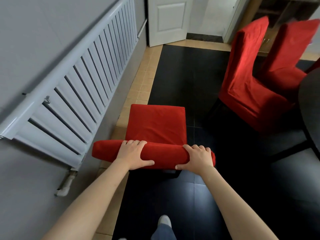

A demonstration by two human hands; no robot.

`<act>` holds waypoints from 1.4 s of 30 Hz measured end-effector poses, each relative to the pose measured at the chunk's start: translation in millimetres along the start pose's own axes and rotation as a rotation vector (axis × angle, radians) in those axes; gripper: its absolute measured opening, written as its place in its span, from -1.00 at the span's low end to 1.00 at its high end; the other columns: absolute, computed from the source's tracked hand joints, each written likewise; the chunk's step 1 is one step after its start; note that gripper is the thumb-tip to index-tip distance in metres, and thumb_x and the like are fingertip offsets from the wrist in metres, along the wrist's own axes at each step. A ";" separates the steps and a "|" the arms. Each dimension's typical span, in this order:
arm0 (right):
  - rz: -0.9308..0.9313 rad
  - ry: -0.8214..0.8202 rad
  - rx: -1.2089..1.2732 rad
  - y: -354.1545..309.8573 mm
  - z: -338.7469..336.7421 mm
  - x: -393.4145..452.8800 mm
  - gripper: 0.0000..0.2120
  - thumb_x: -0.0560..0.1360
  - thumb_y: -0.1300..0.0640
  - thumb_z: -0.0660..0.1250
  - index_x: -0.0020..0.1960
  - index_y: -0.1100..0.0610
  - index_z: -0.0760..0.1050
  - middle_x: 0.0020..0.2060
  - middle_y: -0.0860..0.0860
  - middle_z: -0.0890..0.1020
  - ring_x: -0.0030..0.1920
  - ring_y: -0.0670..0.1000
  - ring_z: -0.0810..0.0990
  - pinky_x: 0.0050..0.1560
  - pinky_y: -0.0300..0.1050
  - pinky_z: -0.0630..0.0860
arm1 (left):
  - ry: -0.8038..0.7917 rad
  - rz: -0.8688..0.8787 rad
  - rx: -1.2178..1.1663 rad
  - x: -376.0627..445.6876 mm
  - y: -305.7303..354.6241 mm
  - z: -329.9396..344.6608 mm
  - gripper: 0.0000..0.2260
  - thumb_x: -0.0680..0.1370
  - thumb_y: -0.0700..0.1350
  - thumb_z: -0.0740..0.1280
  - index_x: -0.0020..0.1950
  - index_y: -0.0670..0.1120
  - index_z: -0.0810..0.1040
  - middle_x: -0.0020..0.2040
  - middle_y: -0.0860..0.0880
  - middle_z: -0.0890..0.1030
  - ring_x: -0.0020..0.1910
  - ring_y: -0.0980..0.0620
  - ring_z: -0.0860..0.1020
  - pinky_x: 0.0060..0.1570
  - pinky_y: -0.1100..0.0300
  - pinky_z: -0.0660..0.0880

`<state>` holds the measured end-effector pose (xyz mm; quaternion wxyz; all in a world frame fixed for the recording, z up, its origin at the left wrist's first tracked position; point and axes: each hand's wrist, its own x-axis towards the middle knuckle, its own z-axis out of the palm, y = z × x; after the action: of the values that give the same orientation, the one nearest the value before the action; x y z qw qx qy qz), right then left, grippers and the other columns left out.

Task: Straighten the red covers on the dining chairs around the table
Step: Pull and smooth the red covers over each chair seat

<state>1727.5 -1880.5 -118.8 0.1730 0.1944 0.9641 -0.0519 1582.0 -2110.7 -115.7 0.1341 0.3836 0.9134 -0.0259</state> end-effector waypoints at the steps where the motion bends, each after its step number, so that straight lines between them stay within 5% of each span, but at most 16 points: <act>1: 0.018 0.006 0.007 -3.4 2.6 -6.9 -0.07 0.16 -0.64 0.16 0.39 -0.16 0.26 0.19 -0.02 0.53 0.21 0.11 0.46 0.28 0.13 0.28 | -0.003 0.015 0.008 -3.0 -1.6 1.0 -0.14 0.29 0.57 0.11 0.43 0.08 0.27 0.33 0.02 0.47 0.31 -0.04 0.41 0.31 -0.02 0.29; 18: 0.274 0.157 0.089 -73.6 45.3 -92.9 0.00 0.05 -0.67 -0.10 0.28 -0.10 0.36 0.07 0.00 0.57 0.09 0.12 0.49 0.12 0.08 0.33 | 0.020 0.276 0.105 -28.4 -38.4 4.8 -0.08 0.25 0.60 0.03 0.45 0.07 0.30 0.38 0.05 0.44 0.36 0.00 0.37 0.38 -0.03 0.21; 27: 0.268 0.080 0.137 -62.3 38.3 -77.2 0.00 0.01 -0.68 0.03 0.33 -0.21 0.33 0.13 -0.09 0.54 0.16 0.06 0.47 0.16 0.12 0.33 | 0.020 0.356 0.182 2.6 -35.9 3.4 0.02 0.13 0.67 -0.10 0.34 0.04 0.41 0.18 0.04 0.57 0.13 -0.01 0.53 0.19 0.04 0.40; 42: 0.305 0.003 0.116 3.6 13.7 -45.0 -0.04 0.09 -0.60 0.27 0.40 -0.22 0.28 0.23 -0.08 0.52 0.26 0.07 0.44 0.27 0.09 0.29 | 0.120 0.403 0.159 51.3 13.6 -0.4 -0.02 0.15 0.65 -0.11 0.24 0.01 0.48 0.05 0.02 0.60 -0.02 -0.03 0.57 -0.03 0.08 0.45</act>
<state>1772.1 -1895.6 -115.8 0.1657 0.3482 0.9192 -0.0804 1557.3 -2065.4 -128.1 0.0512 0.5683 0.8198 -0.0473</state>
